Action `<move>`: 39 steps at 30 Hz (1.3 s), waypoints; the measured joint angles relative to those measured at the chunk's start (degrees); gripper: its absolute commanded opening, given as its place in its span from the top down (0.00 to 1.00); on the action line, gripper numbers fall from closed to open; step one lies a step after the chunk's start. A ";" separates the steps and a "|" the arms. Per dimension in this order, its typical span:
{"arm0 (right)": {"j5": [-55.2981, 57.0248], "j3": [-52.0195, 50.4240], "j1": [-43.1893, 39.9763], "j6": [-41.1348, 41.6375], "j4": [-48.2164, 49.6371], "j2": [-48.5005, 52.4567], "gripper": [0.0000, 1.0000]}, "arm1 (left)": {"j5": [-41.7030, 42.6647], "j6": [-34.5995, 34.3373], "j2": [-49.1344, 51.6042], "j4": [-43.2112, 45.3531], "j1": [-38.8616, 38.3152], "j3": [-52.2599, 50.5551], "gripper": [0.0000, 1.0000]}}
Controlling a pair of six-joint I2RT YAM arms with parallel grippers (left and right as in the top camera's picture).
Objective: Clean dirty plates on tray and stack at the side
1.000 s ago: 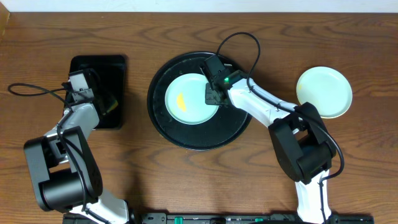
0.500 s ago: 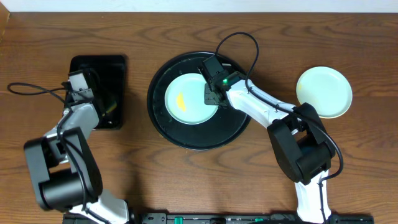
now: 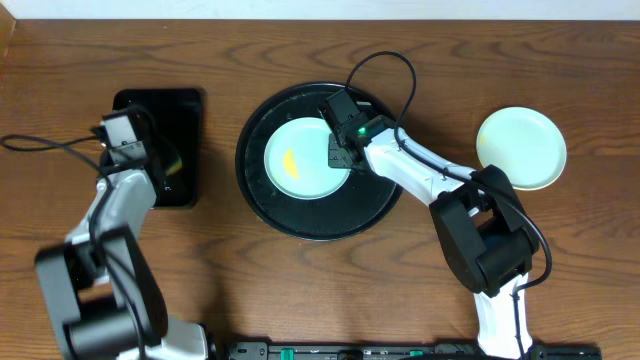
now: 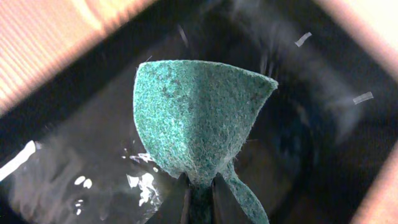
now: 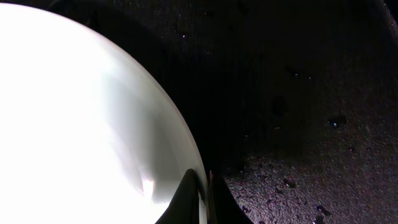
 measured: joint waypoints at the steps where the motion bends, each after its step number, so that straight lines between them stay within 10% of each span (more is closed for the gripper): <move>1: 0.00 0.00 0.00 0.00 0.13 0.00 0.99 | 0.00 0.00 -1.64 -0.11 -0.02 0.00 0.92; 26: 3.10 -0.42 2.21 0.66 2.12 0.13 0.98 | 12.33 0.00 -20.79 -10.88 -1.77 -0.04 0.92; 39: 3.04 -0.52 2.21 0.70 2.40 0.13 0.98 | 16.26 -7.82 -15.91 -13.03 -24.33 -0.04 0.93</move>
